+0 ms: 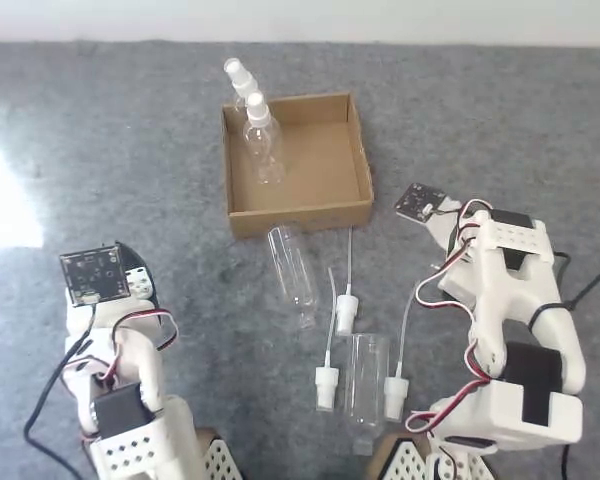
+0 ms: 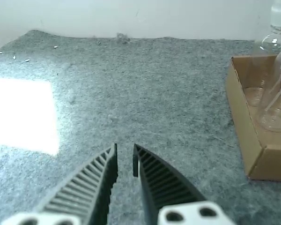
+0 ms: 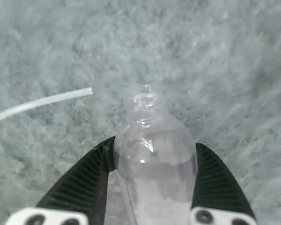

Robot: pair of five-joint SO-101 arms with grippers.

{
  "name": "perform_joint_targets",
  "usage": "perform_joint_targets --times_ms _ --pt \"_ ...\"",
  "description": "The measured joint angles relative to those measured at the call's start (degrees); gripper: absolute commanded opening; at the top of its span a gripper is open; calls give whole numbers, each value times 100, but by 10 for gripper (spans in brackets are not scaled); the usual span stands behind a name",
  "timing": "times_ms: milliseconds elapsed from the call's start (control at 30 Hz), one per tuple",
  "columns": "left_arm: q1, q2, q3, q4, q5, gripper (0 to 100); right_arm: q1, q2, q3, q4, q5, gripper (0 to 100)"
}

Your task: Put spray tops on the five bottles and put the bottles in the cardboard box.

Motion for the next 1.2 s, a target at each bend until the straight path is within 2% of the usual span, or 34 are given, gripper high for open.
perform_joint_targets --times_ms 333,467,567,633,967,1200 --pt "0 0 0 0 0 56 0 0 0 0 -976 165" --pt "0 0 0 0 0 56 0 0 0 0 -1231 252" --pt "0 0 0 0 0 56 0 0 0 0 -1275 334" --pt "0 0 0 0 0 56 0 0 0 0 -1275 353" --pt "0 0 0 0 0 56 -396 0 -141 273 -932 351" --pt "0 0 0 0 0 56 -404 0 -343 475 -888 351"
